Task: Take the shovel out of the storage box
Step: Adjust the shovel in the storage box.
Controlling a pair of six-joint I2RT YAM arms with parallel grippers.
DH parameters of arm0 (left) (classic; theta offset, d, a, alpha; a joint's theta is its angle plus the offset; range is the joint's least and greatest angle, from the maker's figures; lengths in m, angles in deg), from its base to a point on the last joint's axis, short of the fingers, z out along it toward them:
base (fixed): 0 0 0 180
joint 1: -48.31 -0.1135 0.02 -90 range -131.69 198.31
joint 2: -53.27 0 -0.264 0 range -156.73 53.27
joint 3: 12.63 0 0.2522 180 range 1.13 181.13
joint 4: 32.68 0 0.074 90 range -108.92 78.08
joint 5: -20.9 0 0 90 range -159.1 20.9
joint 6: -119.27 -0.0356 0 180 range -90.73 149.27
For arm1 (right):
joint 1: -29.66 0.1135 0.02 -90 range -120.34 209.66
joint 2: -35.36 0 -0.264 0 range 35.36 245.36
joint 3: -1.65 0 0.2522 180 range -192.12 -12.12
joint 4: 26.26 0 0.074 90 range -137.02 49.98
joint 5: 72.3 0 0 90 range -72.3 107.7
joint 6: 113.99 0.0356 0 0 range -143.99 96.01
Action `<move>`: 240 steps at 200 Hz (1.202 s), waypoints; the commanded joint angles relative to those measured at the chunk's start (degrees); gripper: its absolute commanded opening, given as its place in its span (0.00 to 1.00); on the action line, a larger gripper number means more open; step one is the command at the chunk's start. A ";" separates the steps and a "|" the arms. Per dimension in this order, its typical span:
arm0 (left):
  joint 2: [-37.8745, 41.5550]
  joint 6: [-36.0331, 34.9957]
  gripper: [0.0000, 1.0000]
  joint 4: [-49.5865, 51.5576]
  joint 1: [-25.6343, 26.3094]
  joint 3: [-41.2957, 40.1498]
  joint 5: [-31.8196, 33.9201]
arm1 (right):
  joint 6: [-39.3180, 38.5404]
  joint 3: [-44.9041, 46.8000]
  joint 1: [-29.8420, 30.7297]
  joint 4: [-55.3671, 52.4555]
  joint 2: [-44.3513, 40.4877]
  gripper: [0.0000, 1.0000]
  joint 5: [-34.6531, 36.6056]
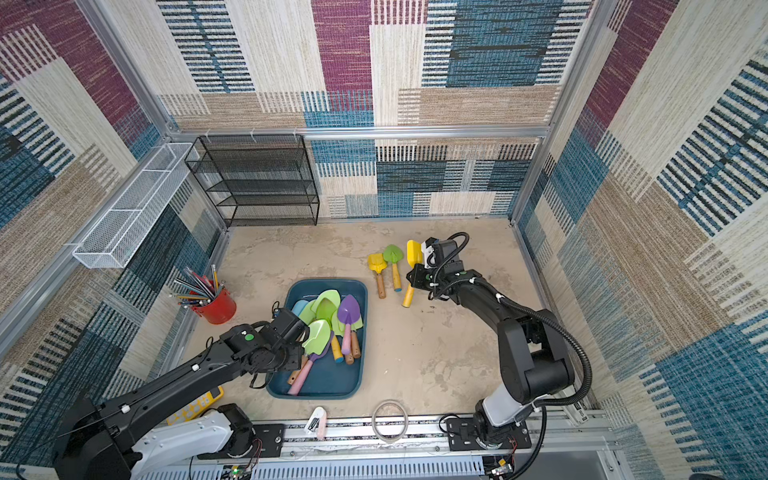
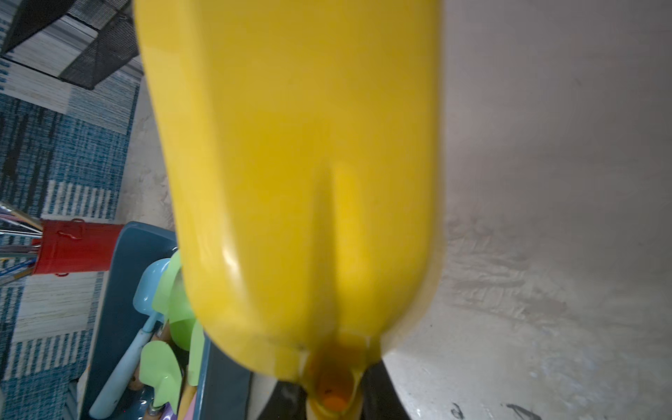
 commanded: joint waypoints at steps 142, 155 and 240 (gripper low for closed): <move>-8.49 -0.31 0.60 -3.73 2.54 -1.17 -2.16 | -3.13 -2.72 0.05 0.27 6.69 0.16 9.80; -9.06 -0.23 0.60 -4.23 2.66 -1.26 -2.37 | -3.38 -3.41 0.05 0.19 7.61 0.16 10.64; -14.05 -0.98 0.58 -10.42 3.54 -2.37 -7.37 | -4.59 -12.04 0.56 -2.46 15.61 0.16 18.96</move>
